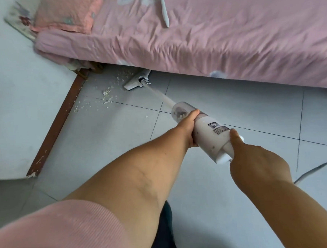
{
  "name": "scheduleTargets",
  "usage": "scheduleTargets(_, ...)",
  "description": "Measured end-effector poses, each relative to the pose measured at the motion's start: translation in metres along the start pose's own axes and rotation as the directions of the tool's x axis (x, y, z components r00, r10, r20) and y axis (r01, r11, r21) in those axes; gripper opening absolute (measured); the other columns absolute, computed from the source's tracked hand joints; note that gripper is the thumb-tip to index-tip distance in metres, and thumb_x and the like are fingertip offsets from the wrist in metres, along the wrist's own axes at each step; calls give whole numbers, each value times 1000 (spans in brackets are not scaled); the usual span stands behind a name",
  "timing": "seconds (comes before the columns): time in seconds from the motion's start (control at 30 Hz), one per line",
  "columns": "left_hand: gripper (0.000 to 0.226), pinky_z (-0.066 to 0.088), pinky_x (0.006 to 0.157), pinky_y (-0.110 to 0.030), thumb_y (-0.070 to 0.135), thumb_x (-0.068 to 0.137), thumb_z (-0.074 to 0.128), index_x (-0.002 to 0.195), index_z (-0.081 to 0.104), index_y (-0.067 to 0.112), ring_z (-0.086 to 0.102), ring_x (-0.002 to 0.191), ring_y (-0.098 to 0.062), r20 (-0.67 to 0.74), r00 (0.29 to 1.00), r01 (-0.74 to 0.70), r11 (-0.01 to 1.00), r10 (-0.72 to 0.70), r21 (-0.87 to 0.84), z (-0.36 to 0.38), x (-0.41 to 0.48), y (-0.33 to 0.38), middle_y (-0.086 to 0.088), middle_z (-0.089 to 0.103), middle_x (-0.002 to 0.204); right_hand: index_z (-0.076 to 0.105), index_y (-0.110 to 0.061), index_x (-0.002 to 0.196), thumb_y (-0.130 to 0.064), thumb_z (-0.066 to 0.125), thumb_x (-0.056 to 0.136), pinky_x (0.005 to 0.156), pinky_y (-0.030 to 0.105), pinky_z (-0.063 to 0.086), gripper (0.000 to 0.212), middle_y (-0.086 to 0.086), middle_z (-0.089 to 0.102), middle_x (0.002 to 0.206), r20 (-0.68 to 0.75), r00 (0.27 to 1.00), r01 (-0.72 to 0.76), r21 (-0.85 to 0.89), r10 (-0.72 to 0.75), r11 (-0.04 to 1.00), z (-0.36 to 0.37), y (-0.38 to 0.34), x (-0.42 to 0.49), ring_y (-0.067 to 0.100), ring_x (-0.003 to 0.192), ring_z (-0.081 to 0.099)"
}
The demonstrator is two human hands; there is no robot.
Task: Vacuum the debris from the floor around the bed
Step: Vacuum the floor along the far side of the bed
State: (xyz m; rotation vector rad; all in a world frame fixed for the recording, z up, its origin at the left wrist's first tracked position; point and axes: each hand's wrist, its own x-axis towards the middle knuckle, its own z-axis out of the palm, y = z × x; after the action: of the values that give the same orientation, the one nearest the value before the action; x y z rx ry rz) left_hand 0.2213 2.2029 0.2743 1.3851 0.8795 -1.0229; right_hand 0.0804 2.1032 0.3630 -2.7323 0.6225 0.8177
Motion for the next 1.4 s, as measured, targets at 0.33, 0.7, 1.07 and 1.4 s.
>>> scheduleTargets(0.33,70,58,85,-45,61,77,74,130,55,20,70,104,-28,-64,983,-171,985,172,10,-42,127,14,-8,70,121,0,-45,148,-21,38,87,44,21,26,76,-12,41,69,-153,988,30,79,-18,996,100,-39,102,10,55,41)
scheduleTargets(0.7,63,58,68,-38,61,79,73,124,56,20,69,85,-25,-105,921,-375,927,374,14,-32,243,1,-6,70,117,7,-43,149,-28,44,89,51,25,33,72,-4,52,88,-349,930,136,36,-115,990,194,-20,218,22,71,46)
scheduleTargets(1.07,61,57,88,-46,60,84,69,126,54,19,68,106,-30,-108,921,-369,927,375,67,-52,260,-5,-7,67,122,3,-32,152,-24,44,91,67,29,41,74,2,58,108,-301,935,209,45,-186,977,212,-30,219,24,80,46)
scheduleTargets(1.4,56,54,94,-54,54,84,72,125,55,20,69,103,-32,-44,900,-432,901,433,42,-35,250,-5,-10,69,118,4,-25,153,-16,40,87,67,31,39,75,7,59,116,-390,913,171,94,-122,981,217,-26,204,25,80,43)
